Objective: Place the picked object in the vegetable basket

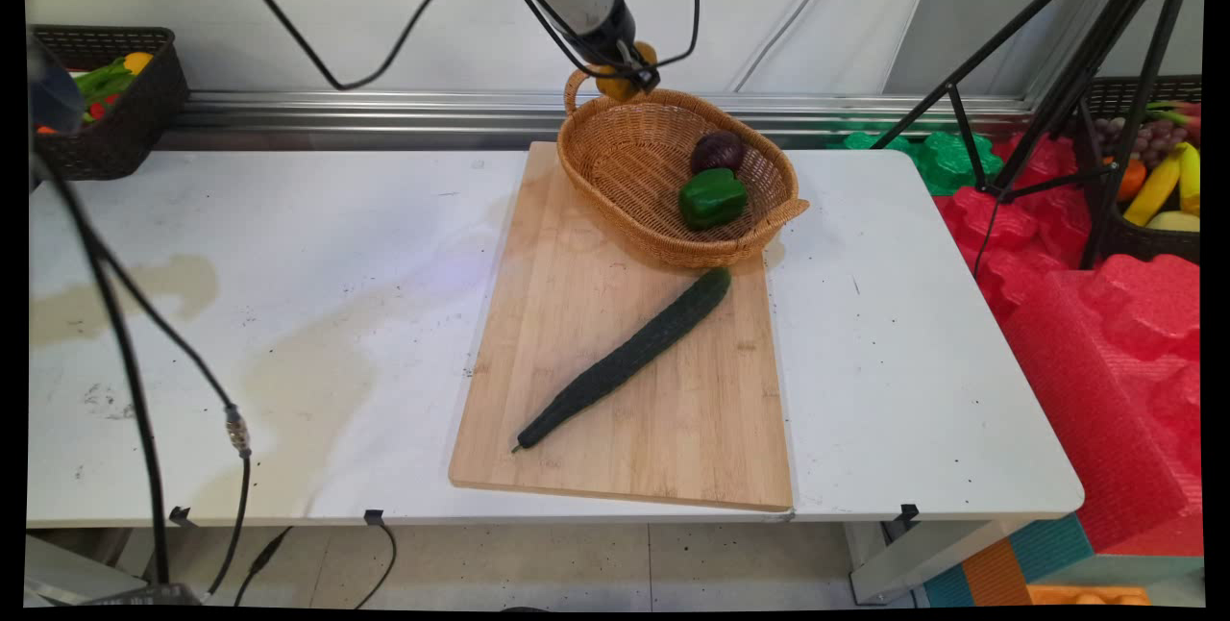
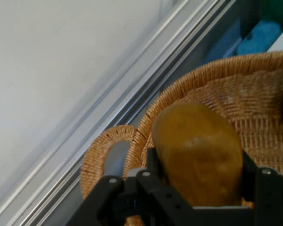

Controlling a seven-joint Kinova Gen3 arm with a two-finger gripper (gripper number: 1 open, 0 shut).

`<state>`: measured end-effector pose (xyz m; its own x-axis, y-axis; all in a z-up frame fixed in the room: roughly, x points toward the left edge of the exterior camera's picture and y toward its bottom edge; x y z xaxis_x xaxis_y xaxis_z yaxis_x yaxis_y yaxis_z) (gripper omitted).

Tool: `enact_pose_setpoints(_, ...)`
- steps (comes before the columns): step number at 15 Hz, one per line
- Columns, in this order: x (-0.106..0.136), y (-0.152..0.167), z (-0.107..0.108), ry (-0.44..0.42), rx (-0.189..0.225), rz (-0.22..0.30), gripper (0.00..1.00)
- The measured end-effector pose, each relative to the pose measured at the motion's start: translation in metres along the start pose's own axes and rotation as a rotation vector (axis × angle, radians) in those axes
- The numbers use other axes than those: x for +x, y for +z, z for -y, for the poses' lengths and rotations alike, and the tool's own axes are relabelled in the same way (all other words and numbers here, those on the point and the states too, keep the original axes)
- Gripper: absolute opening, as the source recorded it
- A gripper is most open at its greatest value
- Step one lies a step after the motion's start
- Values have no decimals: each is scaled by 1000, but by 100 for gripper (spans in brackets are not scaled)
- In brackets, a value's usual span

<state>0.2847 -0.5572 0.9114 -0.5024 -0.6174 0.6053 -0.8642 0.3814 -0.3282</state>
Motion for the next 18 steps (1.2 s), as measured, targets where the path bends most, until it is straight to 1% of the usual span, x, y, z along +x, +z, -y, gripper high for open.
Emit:
enact_pose_setpoints(2, 0, 21, 1, 14, -7, 20, 0)
enact_pose_setpoints(4, -1, 47, 0, 34, -26, 45, 0)
enact_pose_setpoints(7, -5, 71, -3, 55, -49, 68, 0)
enact_pose_setpoints(11, -10, 92, -8, 70, -69, 89, 0)
enact_pose_setpoints(15, -15, 102, -12, 79, -77, 97, 0)
enact_pose_setpoints(16, -16, 103, -13, 81, -80, 98, 100)
enact_pose_setpoints(18, -17, 104, -16, 86, -84, 99, 100)
